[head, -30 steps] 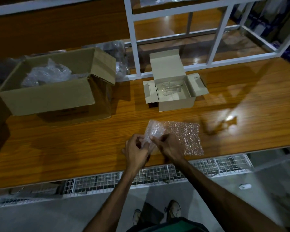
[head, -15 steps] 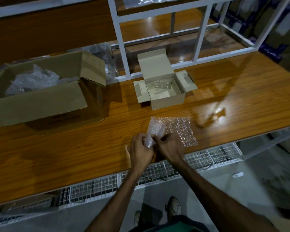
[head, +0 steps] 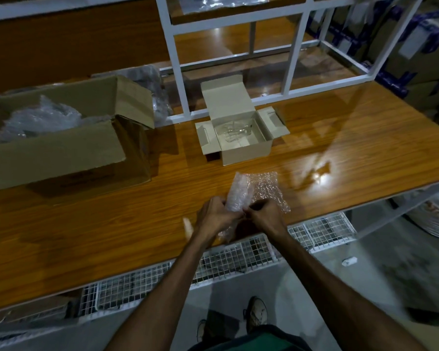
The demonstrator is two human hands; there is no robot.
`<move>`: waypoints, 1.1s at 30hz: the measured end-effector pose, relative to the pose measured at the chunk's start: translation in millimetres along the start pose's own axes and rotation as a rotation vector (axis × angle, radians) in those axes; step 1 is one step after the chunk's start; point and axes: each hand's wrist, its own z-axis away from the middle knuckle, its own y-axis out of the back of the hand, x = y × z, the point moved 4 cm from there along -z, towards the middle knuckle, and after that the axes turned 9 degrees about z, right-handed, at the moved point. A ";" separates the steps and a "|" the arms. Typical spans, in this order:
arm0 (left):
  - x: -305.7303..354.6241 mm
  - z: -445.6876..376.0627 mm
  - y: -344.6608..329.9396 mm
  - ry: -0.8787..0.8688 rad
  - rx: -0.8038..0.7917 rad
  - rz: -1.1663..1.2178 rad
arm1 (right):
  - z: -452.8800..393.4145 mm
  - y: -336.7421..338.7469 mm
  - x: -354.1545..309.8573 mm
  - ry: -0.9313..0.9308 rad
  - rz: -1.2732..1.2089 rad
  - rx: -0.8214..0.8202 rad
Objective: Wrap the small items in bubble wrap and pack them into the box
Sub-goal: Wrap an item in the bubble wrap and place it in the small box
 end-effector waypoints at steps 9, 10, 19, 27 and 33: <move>-13.1 -4.2 4.2 0.098 -0.001 0.326 | 19.5 4.2 2.7 -0.159 -0.353 -0.091; -15.0 -3.9 8.7 0.125 -0.010 0.410 | 22.1 -2.9 1.2 -0.196 -0.441 -0.172; -23.8 5.6 35.5 0.134 -0.132 0.798 | 16.3 -36.2 -17.5 -0.320 -1.170 -0.301; -29.3 12.7 47.5 0.081 -0.093 0.862 | 26.1 -28.0 -58.3 0.249 -0.666 -0.138; -21.5 18.3 55.4 0.045 -0.132 0.977 | 34.5 -20.2 -86.8 0.602 -0.461 -0.036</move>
